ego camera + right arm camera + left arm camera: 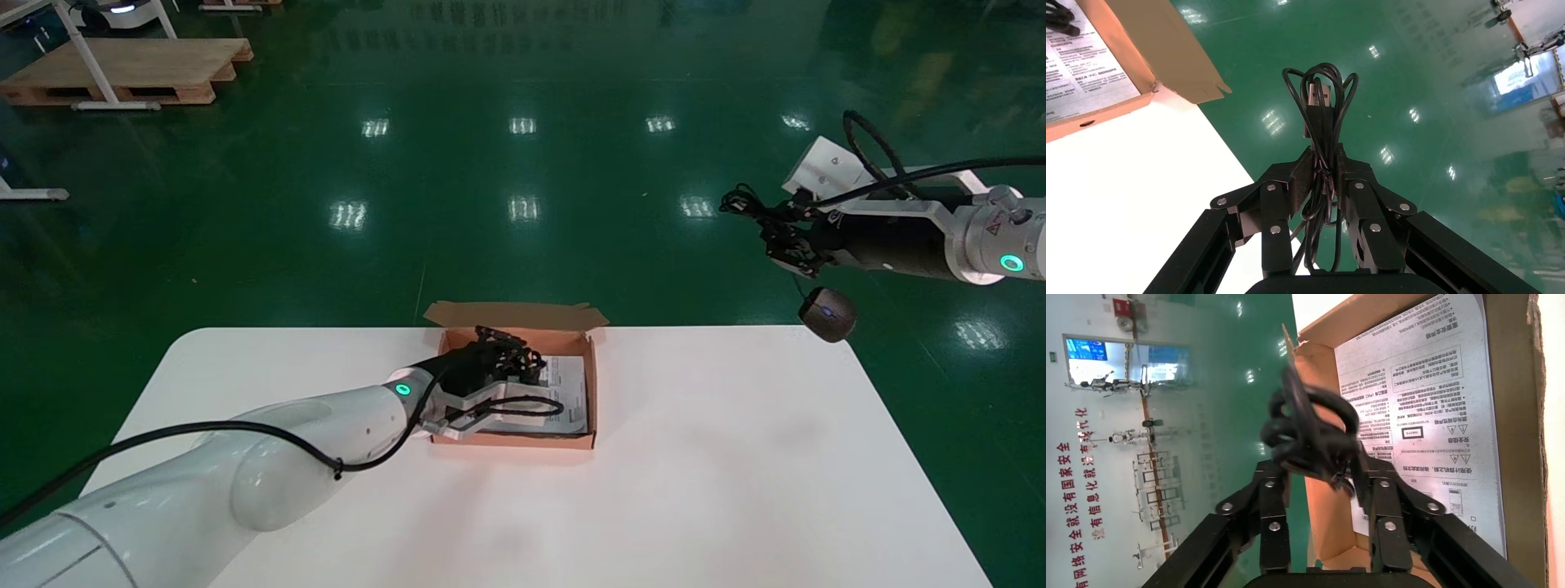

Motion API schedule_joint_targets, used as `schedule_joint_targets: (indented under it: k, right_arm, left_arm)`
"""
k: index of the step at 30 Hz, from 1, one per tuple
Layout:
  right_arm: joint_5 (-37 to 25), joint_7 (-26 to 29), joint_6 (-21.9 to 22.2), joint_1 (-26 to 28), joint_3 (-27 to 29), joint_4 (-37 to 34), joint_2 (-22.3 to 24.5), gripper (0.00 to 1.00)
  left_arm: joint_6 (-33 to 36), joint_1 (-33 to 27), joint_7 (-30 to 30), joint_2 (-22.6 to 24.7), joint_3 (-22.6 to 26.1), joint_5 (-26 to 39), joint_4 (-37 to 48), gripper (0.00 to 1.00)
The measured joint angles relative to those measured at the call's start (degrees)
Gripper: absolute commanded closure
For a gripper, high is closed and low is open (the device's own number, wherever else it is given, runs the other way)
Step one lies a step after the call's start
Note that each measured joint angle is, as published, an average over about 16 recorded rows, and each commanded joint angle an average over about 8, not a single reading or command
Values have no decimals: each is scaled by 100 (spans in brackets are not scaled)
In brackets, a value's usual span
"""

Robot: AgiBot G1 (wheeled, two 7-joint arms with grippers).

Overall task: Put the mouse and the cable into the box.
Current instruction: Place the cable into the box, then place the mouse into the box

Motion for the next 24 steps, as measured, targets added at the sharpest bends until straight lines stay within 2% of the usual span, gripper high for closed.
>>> schedule_joint_targets:
  k: [11,18,24]
  right_arm:
    - [0,0,0,-1,0,0,0,100]
    - [0,0,0,-1,0,0,0,100]
    - [6,-54,-16,-25,-21,21,-29,100]
  left_arm:
    - [120,-29,-336,-64,-33,-108,105,0]
    - [205,-189,-930,-66,-8,-176,436,0]
    - [193,-473,-1561,-61,32,-136,1045,0]
